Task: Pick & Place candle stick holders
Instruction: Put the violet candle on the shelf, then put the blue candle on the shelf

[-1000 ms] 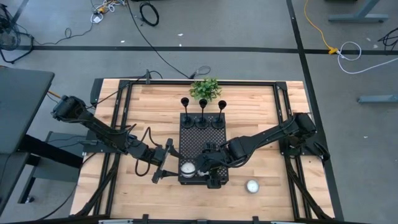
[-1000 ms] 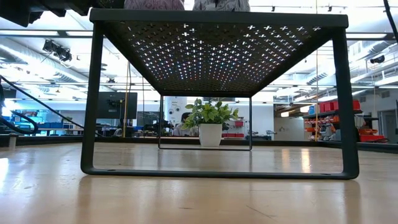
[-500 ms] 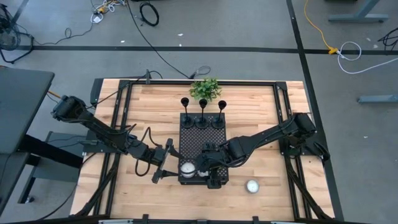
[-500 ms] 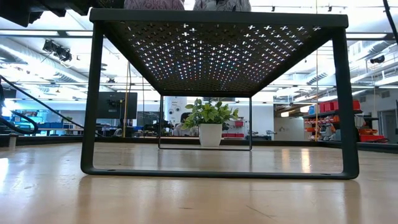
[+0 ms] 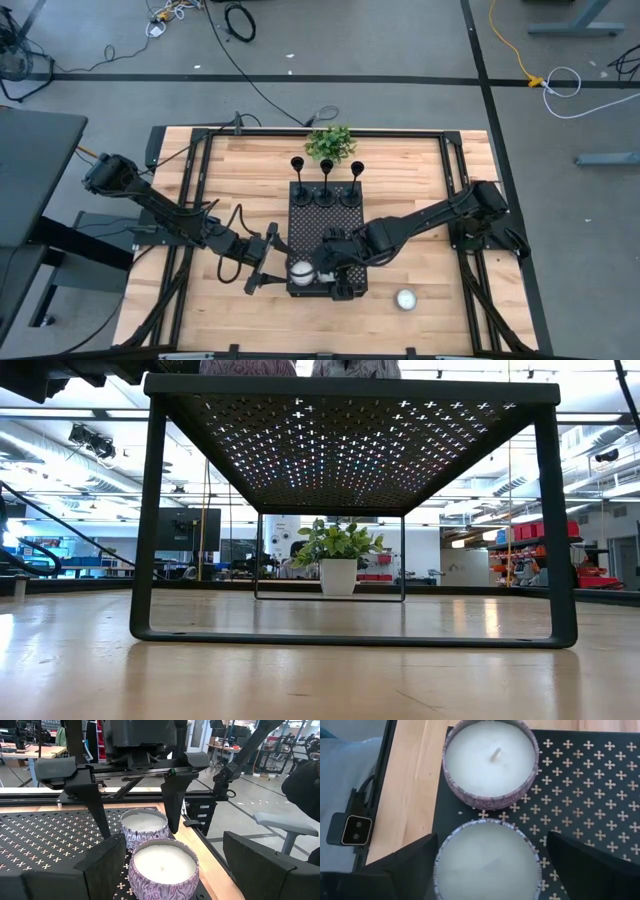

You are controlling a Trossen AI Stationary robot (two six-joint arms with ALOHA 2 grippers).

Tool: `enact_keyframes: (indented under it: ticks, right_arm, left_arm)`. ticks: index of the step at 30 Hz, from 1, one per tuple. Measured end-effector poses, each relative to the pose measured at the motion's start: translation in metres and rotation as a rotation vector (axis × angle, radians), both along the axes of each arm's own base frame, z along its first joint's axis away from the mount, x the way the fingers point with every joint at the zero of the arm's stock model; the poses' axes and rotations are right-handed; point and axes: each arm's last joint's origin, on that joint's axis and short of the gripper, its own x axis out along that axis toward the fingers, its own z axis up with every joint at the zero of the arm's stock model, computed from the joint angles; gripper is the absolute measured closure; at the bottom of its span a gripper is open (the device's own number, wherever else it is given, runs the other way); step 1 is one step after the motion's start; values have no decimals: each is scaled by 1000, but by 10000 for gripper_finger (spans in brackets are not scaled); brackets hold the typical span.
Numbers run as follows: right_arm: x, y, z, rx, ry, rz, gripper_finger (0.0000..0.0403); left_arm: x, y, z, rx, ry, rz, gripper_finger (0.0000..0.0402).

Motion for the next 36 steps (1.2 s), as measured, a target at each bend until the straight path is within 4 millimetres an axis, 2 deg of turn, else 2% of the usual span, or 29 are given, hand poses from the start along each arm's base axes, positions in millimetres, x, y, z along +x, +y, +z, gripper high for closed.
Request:
enact_keyframes:
  ticks: [8, 20, 31, 36]
  right_arm:
    - [-1, 0, 3, 22, 2, 40, 23]
    - [-15, -7, 27, -34, -53, 27, 25]
    - [-46, -19, 48, -68, 49, -54, 25]
    - [-68, -23, 57, -57, 146, -137, 25]
  left_arm:
    - [0, 0, 0, 1, 0, 0, 71]
    - [0, 0, 0, 1, 1, 0, 71]
    - [0, 0, -1, 6, 12, 0, 71]
    - [0, 0, -1, 6, 12, -1, 71]
